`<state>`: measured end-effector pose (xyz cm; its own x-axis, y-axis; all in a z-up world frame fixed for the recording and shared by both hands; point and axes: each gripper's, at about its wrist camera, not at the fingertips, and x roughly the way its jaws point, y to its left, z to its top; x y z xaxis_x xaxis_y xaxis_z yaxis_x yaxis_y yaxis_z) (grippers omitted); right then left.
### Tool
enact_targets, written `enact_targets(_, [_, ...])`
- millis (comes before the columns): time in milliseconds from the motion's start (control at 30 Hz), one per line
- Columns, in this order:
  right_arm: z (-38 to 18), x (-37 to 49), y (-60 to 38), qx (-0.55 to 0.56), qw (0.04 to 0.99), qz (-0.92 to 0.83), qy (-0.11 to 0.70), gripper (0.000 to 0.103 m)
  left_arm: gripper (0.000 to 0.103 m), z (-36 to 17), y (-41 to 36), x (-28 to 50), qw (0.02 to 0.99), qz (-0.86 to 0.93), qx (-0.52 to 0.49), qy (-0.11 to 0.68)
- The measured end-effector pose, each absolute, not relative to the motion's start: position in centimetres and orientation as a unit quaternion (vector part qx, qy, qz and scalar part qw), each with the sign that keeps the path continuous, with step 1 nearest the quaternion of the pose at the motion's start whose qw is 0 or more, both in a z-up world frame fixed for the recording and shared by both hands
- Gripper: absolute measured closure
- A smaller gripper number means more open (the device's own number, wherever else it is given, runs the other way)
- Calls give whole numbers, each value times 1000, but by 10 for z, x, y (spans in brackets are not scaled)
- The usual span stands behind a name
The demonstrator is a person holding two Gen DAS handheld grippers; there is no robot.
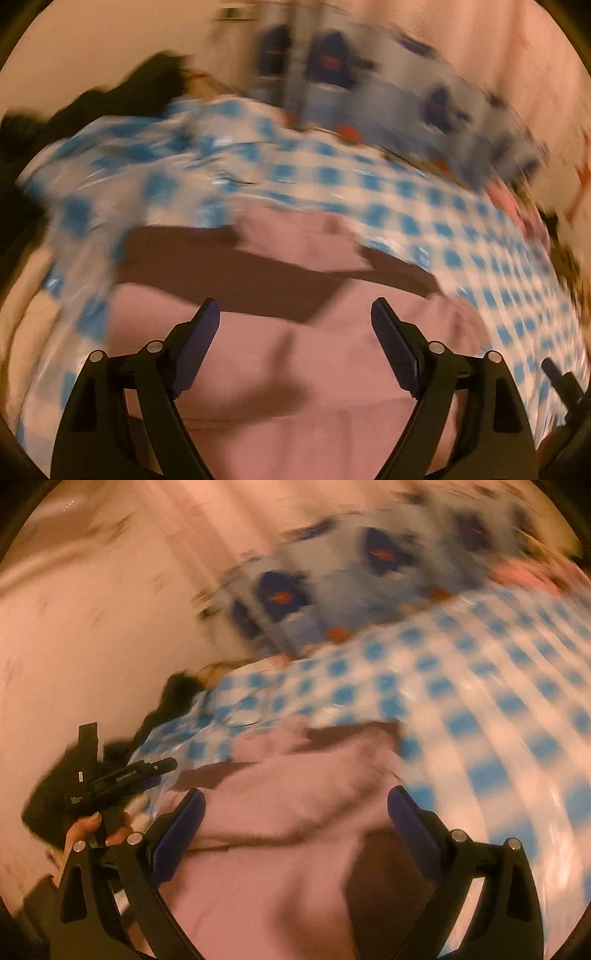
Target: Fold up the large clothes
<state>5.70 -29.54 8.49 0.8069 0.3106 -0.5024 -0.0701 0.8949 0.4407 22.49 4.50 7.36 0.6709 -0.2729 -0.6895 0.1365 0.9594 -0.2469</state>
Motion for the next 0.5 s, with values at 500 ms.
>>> enact_targets(500, [-36, 187, -284, 115, 855, 60, 503, 9, 23, -45, 113, 263, 845, -68, -131, 513])
